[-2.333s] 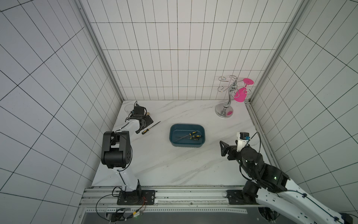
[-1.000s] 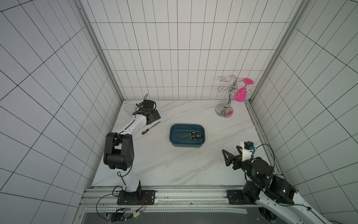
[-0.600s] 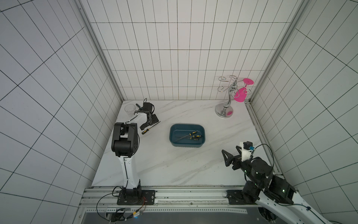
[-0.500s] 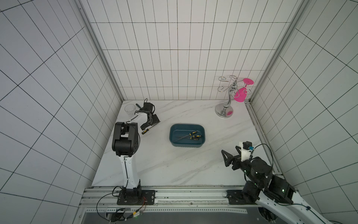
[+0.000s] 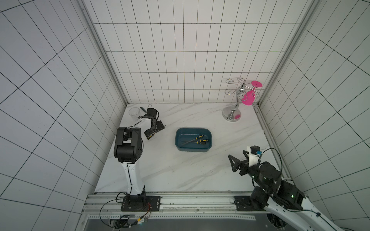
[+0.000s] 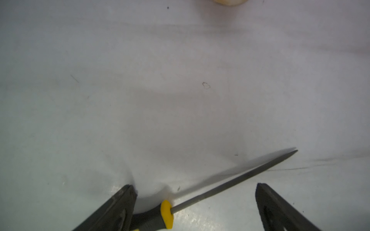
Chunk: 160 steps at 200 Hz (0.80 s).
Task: Put the file tool into the storage box
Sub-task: Adjust the file tool at the center of the board.
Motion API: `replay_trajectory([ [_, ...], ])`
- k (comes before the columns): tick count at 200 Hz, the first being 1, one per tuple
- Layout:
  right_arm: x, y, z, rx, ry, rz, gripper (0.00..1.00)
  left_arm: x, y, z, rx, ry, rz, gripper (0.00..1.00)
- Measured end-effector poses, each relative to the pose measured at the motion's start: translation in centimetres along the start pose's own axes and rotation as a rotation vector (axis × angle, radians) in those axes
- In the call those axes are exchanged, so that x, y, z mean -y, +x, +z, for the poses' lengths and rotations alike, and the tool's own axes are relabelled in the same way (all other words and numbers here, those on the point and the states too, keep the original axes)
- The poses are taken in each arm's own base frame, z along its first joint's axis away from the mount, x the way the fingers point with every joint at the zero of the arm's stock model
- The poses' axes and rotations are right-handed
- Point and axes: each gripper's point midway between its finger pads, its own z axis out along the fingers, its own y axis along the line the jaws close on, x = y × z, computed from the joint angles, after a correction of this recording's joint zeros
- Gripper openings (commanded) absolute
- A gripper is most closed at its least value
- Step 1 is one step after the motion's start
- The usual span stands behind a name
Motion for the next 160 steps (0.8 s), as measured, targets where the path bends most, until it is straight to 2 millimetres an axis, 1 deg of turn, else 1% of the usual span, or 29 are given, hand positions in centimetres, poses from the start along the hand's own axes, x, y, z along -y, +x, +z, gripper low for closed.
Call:
replay_trajectory([
  [22, -0.1, 0.0, 0.0, -0.002, -0.005, 0.0, 0.99, 0.6, 1.4, -0.4, -0.009, 0.008, 0.027, 0.98],
  [47, -0.1, 0.1, 0.1, -0.002, -0.006, 0.0, 0.99, 1.3, 4.5, -1.4, -0.036, 0.023, 0.065, 0.98],
  [74, -0.2, 0.2, 0.4, -0.011, -0.002, -0.005, 0.99, 0.8, 8.1, -2.8, -0.068, 0.041, 0.084, 0.98],
  [94, -0.3, 0.5, 0.8, -0.031, 0.005, -0.014, 0.99, -0.1, 10.1, -3.7, -0.082, 0.055, 0.075, 0.98],
  [122, -0.5, 1.2, 1.6, -0.069, 0.017, -0.032, 1.0, -1.4, 11.9, -4.7, -0.087, 0.076, 0.059, 0.98],
  [137, -0.8, 1.7, 2.3, -0.102, 0.019, -0.045, 0.99, -2.0, 12.8, -5.3, -0.091, 0.086, 0.054, 0.98],
  [148, -1.1, 2.4, 3.0, -0.14, 0.019, -0.06, 0.98, -2.2, 13.0, -6.1, -0.08, 0.095, 0.048, 0.98],
  [160, -1.5, 3.2, 3.8, -0.193, 0.019, -0.079, 0.98, -2.1, 12.5, -7.2, -0.044, 0.113, 0.04, 0.98],
])
